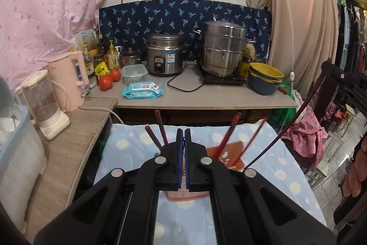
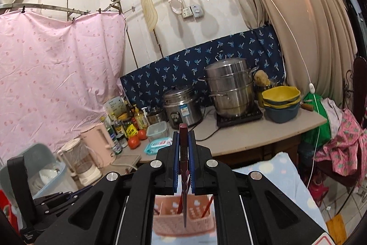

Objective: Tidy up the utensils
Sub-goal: 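Lift the gold spoon and dark red chopstick and carry them over the basket, then lower both utensils into the pink basket and open both tools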

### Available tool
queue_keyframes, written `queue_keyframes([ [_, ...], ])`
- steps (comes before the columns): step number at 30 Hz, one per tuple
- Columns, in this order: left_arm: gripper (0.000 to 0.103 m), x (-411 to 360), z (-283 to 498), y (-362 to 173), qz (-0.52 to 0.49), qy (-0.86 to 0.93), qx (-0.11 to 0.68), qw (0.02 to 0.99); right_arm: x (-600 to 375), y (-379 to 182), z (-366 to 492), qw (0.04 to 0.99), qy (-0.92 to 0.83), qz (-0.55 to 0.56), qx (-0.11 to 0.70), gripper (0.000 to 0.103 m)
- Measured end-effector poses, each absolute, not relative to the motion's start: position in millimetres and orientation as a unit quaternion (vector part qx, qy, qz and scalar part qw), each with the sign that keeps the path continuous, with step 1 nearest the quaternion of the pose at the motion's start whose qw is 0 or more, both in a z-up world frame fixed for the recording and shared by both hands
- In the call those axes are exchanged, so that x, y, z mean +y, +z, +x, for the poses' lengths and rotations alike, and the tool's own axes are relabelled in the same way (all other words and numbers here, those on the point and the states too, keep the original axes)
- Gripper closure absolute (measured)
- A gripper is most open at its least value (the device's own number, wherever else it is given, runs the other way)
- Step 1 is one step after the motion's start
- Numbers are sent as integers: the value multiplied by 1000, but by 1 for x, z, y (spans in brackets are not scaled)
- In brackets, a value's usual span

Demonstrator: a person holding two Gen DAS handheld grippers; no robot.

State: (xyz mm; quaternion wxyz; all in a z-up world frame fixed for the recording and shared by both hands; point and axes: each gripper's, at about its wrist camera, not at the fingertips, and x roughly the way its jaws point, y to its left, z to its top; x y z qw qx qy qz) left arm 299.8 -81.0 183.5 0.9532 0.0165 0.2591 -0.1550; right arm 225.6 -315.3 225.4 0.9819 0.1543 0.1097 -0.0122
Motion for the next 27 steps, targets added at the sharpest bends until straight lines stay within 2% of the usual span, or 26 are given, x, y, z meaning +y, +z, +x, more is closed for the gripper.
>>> queue_keyframes([
  [12,102,-91,342,141,29,-137,310,940,-310,173,300,975,-25,125,183,96],
  [27,101,-89,359,131,9,-130,318,939,-290,134,332,966,-11,109,235,96],
])
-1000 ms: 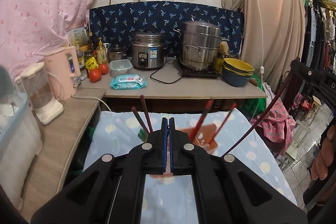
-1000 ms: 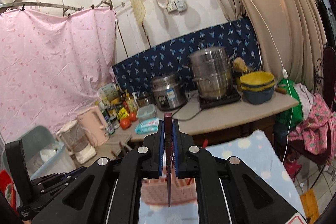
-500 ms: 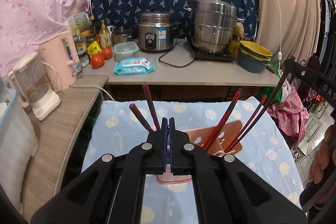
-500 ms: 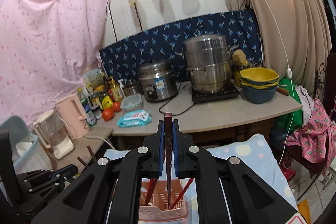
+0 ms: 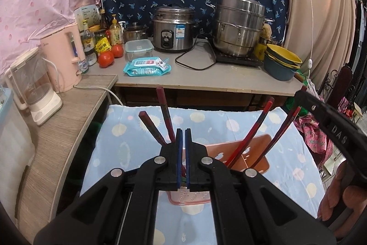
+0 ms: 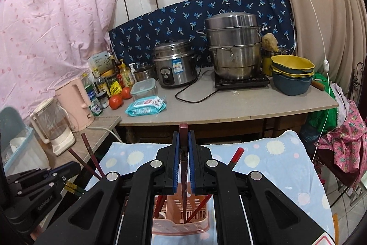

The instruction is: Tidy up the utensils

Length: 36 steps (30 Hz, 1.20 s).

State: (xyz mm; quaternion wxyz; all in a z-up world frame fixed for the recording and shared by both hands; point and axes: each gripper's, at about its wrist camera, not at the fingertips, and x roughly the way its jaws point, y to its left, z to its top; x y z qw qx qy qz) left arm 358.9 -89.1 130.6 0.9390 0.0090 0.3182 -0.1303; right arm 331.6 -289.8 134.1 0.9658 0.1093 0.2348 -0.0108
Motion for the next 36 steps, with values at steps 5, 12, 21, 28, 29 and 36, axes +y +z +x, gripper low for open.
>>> queue_keyframes([
  [5,99,-86,359,130,3,-128,319,939,-287,131,333,966,-12,107,236,91],
  [12,82,-85,352,134,0,-127,310,942,-287,135,327,967,-16,108,228,78],
  [21,82,-81,330,143,-8,-131,299,945,-289,134,296,966,-14,119,231,75],
  [28,82,-83,303,143,-8,-138,297,945,-285,121,259,960,-12,125,252,75],
  [29,82,-83,299,142,-7,-137,297,945,-283,120,255,959,-12,123,254,75],
  [36,76,-81,274,130,-11,-136,309,941,-273,107,219,955,-10,121,272,70],
])
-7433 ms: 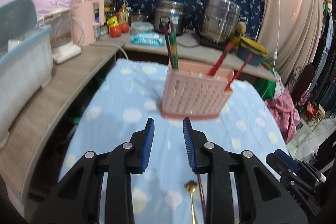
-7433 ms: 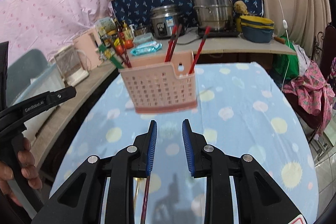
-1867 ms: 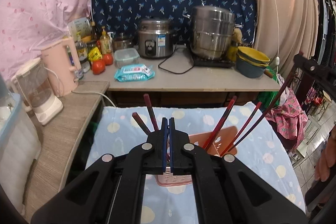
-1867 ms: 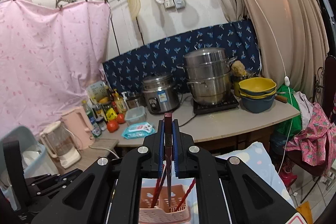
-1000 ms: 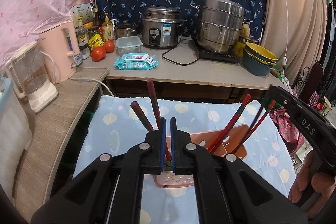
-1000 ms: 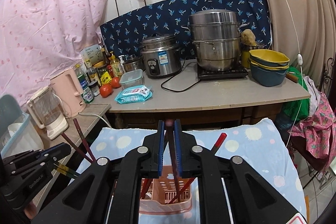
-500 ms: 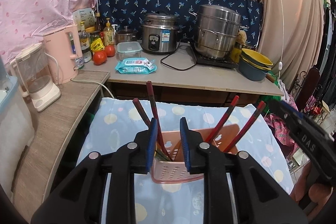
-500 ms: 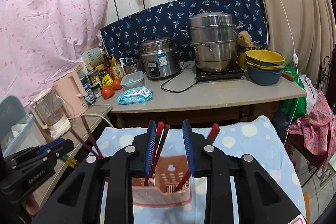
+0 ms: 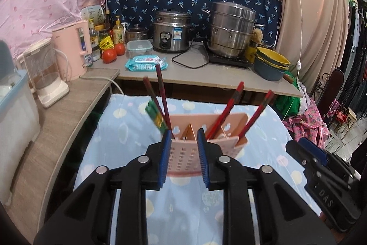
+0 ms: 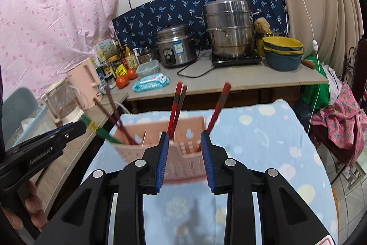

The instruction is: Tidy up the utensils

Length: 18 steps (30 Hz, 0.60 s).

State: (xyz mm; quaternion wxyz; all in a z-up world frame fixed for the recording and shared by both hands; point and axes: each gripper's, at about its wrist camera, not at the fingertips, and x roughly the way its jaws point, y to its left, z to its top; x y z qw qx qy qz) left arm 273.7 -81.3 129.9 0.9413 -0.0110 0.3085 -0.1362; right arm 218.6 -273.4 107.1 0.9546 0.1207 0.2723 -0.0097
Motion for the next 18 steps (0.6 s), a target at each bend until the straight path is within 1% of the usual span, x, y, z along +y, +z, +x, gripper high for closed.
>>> queue_keyframes([
  [1,74,-81,270,127,-11,-135,310,941,-272,104,212,954,-11,119,275,69],
  [6,73,-77,256,115,-14,-133,322,937,-268,96,193,951,-15,114,286,68],
  [8,71,-75,251,110,-16,-130,327,936,-267,94,189,951,-16,114,288,68],
  [9,68,-74,248,107,-16,-128,329,935,-266,93,186,950,-17,114,290,68],
  [11,66,-72,242,103,-17,-125,332,935,-265,89,178,949,-19,113,293,68],
  [13,60,-70,235,98,-16,-121,335,934,-263,87,174,949,-21,110,296,64],
  [14,58,-69,231,96,-16,-118,335,935,-262,85,169,949,-22,108,296,61],
  [18,48,-68,220,88,-11,-111,337,935,-260,79,160,947,-27,103,302,58],
])
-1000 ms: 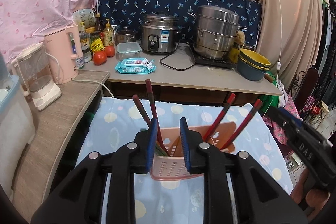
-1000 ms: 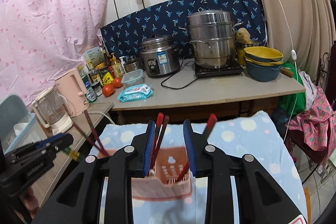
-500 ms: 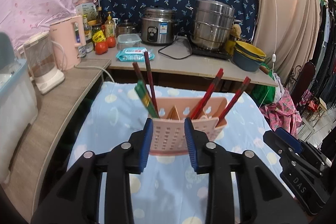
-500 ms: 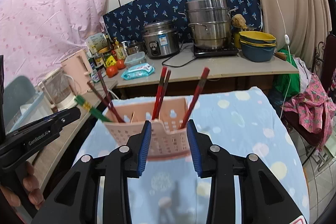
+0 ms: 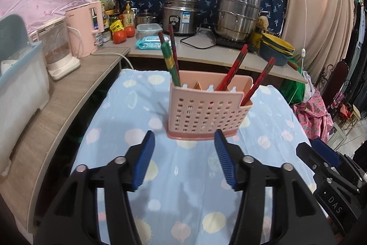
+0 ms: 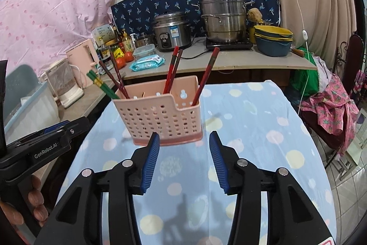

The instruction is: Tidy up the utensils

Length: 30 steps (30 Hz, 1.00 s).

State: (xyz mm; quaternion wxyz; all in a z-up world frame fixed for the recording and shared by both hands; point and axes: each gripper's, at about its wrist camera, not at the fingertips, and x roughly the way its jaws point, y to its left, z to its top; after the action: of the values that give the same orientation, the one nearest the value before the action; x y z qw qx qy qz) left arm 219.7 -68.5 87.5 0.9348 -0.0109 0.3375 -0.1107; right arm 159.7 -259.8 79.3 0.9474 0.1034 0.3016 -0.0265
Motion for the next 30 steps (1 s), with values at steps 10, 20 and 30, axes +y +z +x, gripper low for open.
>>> queue_keyframes([
  [10,39,-64,201,70,-4,-98,353,930,-251,63,141,940,-24,103,325,58],
  [20,17,-62,192,65,9,-83,351,933,-249,57,133,939,-36,93,329,40],
  [30,10,-61,194,61,20,-67,354,932,-252,57,131,943,-56,79,318,18],
])
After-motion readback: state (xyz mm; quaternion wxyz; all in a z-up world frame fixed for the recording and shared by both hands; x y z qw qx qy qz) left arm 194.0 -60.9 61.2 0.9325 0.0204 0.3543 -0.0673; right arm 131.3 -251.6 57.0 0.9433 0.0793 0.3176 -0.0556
